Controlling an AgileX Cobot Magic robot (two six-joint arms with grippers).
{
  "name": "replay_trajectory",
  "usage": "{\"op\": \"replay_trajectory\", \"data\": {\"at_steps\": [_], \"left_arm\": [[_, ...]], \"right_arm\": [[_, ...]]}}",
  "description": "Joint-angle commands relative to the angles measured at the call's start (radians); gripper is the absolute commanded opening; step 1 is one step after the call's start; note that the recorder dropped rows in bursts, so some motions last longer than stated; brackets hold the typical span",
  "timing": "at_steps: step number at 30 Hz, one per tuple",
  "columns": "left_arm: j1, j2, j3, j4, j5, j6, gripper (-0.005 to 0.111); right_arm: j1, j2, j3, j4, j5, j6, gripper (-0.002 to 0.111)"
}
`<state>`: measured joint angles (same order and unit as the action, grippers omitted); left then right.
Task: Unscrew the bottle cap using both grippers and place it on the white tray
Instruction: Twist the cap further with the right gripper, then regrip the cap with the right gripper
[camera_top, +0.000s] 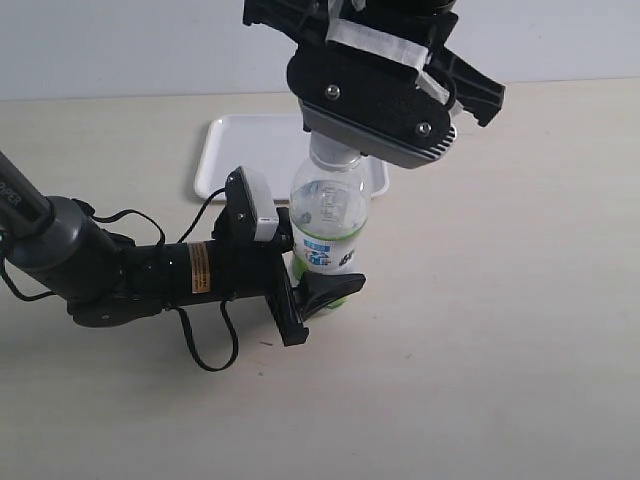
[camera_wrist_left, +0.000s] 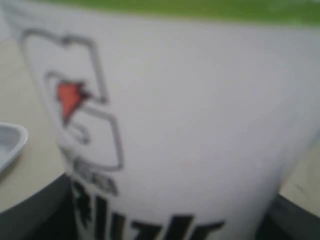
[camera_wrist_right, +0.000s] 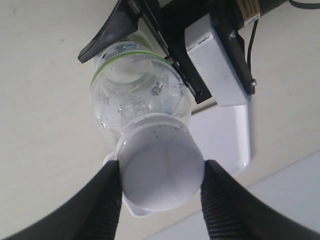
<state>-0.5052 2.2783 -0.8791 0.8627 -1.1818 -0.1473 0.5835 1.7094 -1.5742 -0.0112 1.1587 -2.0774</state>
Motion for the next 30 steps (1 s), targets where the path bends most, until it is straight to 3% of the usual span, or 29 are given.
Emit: {"op": "replay_trajectory", "data": {"at_steps": [1, 4, 7, 9, 10, 16, 20, 30], "left_arm": [[-0.004, -0.01, -0.005, -0.005, -0.023, -0.014, 0.001], [-0.004, -0.01, -0.005, -0.005, -0.023, -0.014, 0.001], [-0.004, -0.01, -0.005, -0.009, -0.023, -0.011, 0.001], [-0.004, -0.01, -0.005, -0.009, -0.023, -0.009, 0.001], [-0.004, -0.01, -0.005, -0.012, -0.025, -0.007, 0.001], [-0.004, -0.01, -0.005, -0.014, -0.025, 0.014, 0.001], [-0.004, -0.01, -0.005, -0.014, -0.025, 0.014, 0.001], [-0.004, -0.01, -0.005, -0.014, -0.025, 0.014, 0.001]], "right_arm": [[0.003, 0.001, 0.0, -0.016, -0.004, 0.024, 0.012], [0.003, 0.001, 0.0, -0.018, -0.004, 0.031, 0.031], [0.003, 0.001, 0.0, -0.018, -0.006, 0.195, 0.07], [0.003, 0.001, 0.0, -0.018, -0.006, 0.334, 0.078], [0.003, 0.001, 0.0, -0.016, -0.008, 0.38, 0.078], [0.003, 0.001, 0.0, 0.005, -0.008, 1.157, 0.078], [0.003, 0.001, 0.0, 0.005, 0.013, 1.559, 0.078], [0.003, 0.001, 0.0, 0.011, 0.039, 1.932, 0.078]]}}
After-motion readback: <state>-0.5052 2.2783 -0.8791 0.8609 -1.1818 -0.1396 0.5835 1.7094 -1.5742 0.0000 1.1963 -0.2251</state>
